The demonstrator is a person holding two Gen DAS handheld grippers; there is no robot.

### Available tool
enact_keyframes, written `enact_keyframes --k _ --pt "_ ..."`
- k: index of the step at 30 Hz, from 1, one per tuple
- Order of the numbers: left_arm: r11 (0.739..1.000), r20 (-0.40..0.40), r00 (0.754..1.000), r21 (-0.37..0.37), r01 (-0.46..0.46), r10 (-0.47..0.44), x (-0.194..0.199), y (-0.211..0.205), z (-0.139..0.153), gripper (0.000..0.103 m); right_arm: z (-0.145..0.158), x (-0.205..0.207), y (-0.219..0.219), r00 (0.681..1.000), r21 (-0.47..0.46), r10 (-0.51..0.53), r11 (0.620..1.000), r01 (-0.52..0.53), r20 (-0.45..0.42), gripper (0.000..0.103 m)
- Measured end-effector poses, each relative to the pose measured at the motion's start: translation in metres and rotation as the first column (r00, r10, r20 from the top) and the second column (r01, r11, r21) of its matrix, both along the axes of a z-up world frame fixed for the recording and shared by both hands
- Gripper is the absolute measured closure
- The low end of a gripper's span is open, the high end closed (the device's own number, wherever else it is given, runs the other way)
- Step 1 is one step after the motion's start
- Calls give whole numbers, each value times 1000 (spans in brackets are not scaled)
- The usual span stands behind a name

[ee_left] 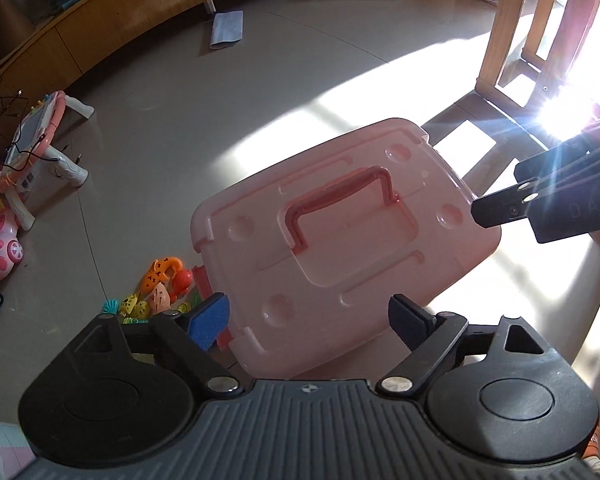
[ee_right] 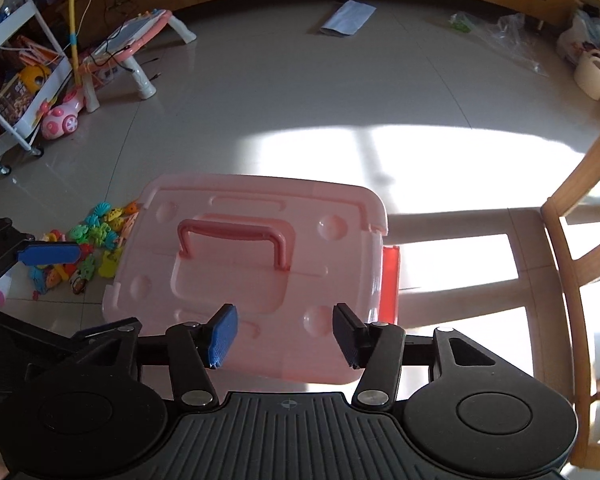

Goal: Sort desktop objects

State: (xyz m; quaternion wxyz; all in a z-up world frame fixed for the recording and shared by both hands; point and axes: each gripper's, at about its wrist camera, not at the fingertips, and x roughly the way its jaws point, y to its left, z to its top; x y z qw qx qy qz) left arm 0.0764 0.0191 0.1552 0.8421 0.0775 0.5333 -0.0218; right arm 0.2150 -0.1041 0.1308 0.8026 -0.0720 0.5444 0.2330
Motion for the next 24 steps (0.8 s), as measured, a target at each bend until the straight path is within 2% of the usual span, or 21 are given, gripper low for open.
enact_keyframes --k 2,7,9,12,14,18,24 --pt "1000 3 1000 15 -26 26 -13 -5 -2 9 -5 -14 -12 997 15 -75 997 75 -14 49" --pt "994 -14 994 29 -108 108 -42 -16 -17 8 -20 -55 -40 979 56 -203 978 203 -18 37" --pt "989 -32 989 1 -145 145 -51 -18 -24 7 -29 -76 -54 960 72 -280 957 281 -22 34" --pt "982 -50 982 -37 -186 184 -66 -22 -33 7 -53 -105 -72 919 97 -386 914 393 -86 34" --pt "982 -58 981 -21 -189 188 -75 -26 -38 7 -66 -120 -78 906 64 -413 906 419 -95 34" --pt "983 -68 981 -6 -183 182 -94 -32 -42 5 -75 -137 -82 906 16 -417 908 420 -76 34" --pt "987 -18 987 8 -161 161 -118 -35 -34 2 -73 -149 -88 893 42 -441 894 446 -93 33"
